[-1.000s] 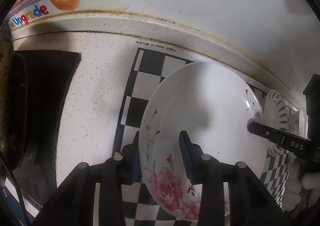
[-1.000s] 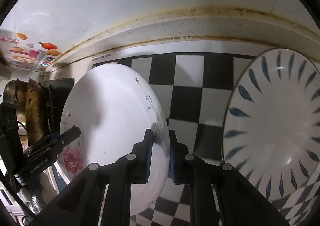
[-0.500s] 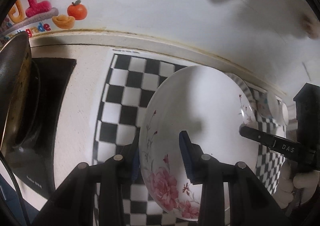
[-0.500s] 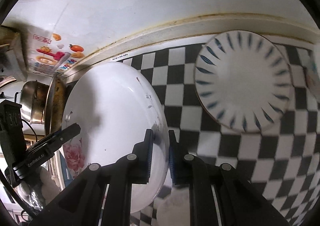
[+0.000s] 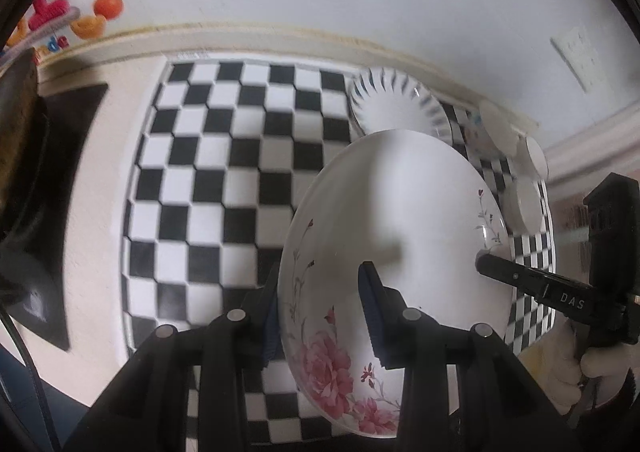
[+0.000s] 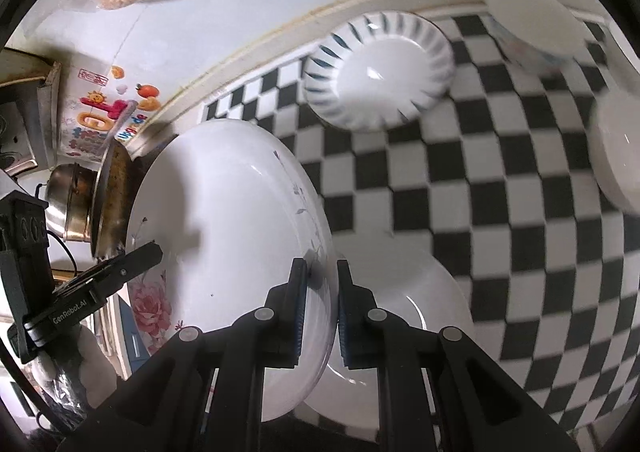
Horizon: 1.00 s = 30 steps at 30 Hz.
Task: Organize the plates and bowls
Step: 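Lift the stacked plates with both grippers and carry them across the cloth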
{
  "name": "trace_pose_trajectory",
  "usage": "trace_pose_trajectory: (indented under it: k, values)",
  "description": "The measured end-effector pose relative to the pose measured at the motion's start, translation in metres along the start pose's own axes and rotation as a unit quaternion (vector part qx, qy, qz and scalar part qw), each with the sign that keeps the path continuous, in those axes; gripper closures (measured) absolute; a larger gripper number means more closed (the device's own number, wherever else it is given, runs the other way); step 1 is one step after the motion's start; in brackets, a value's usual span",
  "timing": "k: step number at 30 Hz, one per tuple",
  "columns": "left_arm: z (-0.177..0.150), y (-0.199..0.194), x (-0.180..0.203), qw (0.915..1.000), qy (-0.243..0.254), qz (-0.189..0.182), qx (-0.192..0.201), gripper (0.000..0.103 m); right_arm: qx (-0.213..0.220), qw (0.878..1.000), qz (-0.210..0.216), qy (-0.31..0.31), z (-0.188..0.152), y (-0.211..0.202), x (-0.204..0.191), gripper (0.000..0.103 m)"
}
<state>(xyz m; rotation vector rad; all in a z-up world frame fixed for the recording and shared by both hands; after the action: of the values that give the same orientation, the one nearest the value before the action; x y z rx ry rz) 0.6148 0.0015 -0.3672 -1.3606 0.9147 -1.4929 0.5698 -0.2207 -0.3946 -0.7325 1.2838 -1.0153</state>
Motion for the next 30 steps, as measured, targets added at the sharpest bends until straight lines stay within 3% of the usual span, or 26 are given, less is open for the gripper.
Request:
trace_pose_trajectory:
  k: [11,21,30]
  values:
    - [-0.058,0.062,0.018,0.9969,0.02,0.025,-0.073,0.07,-0.031,0.999,-0.018,0.039,-0.082,0.017,0.057,0.088]
    - [-0.077,0.099,0.024,0.991,0.043,0.066,-0.108,0.07,-0.046,0.997,-0.041,0.044,-0.094,0.028,0.083,0.088]
    - [-0.081,0.109,0.029,0.9889,0.04,0.075,-0.122,0.069,-0.049,0.997,-0.053,0.035,-0.089,0.027,0.089,0.088]
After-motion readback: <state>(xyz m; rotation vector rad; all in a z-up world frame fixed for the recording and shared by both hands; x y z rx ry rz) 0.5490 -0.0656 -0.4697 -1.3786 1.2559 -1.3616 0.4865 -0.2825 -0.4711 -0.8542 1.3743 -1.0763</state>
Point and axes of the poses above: each gripper's, at about its wrist camera, not at the fingertips, and y roughly the way its jaws point, x to its right, z to its top, the point moved 9 cm from there along y, roughly the way its jaws point, and after that the axes turned 12 degrees about -y, right-handed, at the moved point
